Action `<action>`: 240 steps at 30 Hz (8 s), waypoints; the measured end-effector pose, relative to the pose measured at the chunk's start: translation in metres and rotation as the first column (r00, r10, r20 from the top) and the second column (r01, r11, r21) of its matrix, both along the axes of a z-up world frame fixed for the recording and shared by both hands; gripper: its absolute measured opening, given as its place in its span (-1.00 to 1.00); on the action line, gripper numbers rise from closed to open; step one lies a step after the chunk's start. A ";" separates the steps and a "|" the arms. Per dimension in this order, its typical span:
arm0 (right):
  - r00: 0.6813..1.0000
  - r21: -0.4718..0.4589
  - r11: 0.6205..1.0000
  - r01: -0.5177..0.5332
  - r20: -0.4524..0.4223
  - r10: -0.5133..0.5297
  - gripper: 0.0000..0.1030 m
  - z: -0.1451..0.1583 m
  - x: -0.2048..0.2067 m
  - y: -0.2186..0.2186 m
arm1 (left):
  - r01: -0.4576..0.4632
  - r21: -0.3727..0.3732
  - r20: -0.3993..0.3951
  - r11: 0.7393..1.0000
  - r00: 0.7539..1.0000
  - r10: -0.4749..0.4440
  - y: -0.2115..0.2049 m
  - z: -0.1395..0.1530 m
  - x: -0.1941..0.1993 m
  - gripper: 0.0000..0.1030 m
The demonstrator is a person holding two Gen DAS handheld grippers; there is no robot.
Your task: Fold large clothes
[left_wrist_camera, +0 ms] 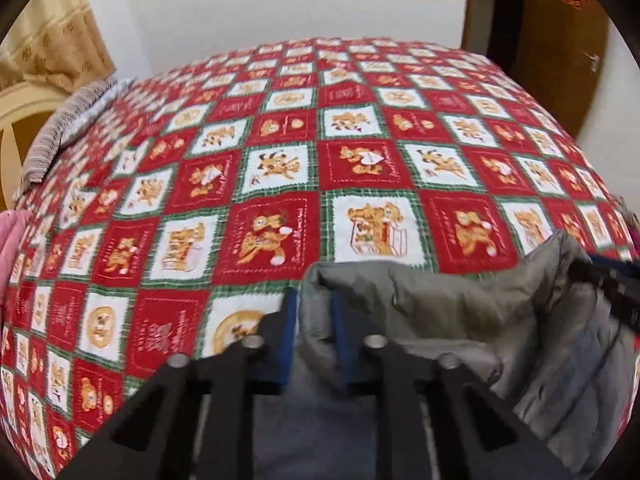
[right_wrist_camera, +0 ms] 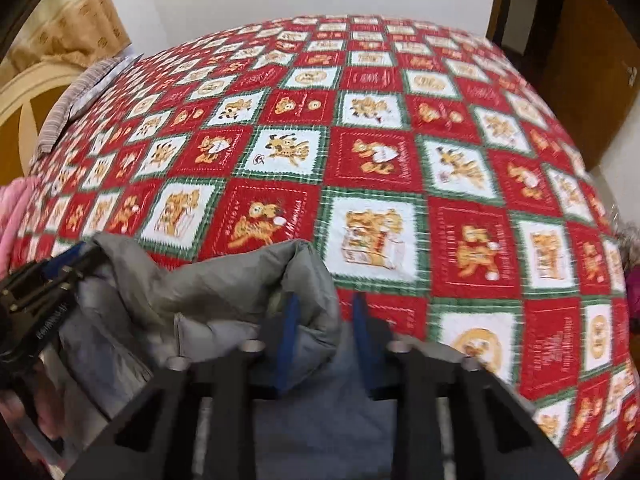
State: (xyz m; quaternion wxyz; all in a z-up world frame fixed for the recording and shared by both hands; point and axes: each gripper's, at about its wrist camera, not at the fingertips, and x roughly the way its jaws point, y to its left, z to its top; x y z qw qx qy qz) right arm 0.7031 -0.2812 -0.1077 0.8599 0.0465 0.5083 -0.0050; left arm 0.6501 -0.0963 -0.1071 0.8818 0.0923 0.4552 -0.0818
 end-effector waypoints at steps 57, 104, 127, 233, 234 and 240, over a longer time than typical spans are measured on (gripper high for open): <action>0.994 0.064 0.996 -0.063 0.098 0.057 0.44 -0.053 -0.057 0.013 | -0.068 0.114 0.192 0.991 0.980 0.045 -0.001 -0.018 -0.064 0.69; 0.988 -0.015 0.999 -0.043 0.144 0.045 0.47 -0.079 -0.063 0.017 | -0.127 0.114 0.122 0.985 0.986 0.113 -0.027 -0.070 -0.053 1.00; 0.989 -0.022 0.999 -0.043 0.141 0.046 0.48 -0.079 -0.062 0.019 | -0.131 0.152 0.138 0.980 0.984 0.110 -0.033 -0.072 -0.054 1.00; 0.827 0.278 0.926 0.257 0.432 -0.359 0.44 0.030 -0.390 -0.112 | -0.291 -0.050 0.428 0.955 0.858 0.284 0.156 0.056 -0.306 1.00; 0.820 0.280 0.921 0.272 0.434 -0.374 0.44 0.032 -0.388 -0.113 | -0.319 -0.054 0.432 0.946 0.847 0.310 0.157 0.058 -0.302 1.00; 0.798 0.184 0.953 0.241 0.521 -0.303 0.44 0.039 -0.390 -0.079 | -0.467 -0.114 0.433 0.877 0.771 0.467 0.166 0.070 -0.286 1.00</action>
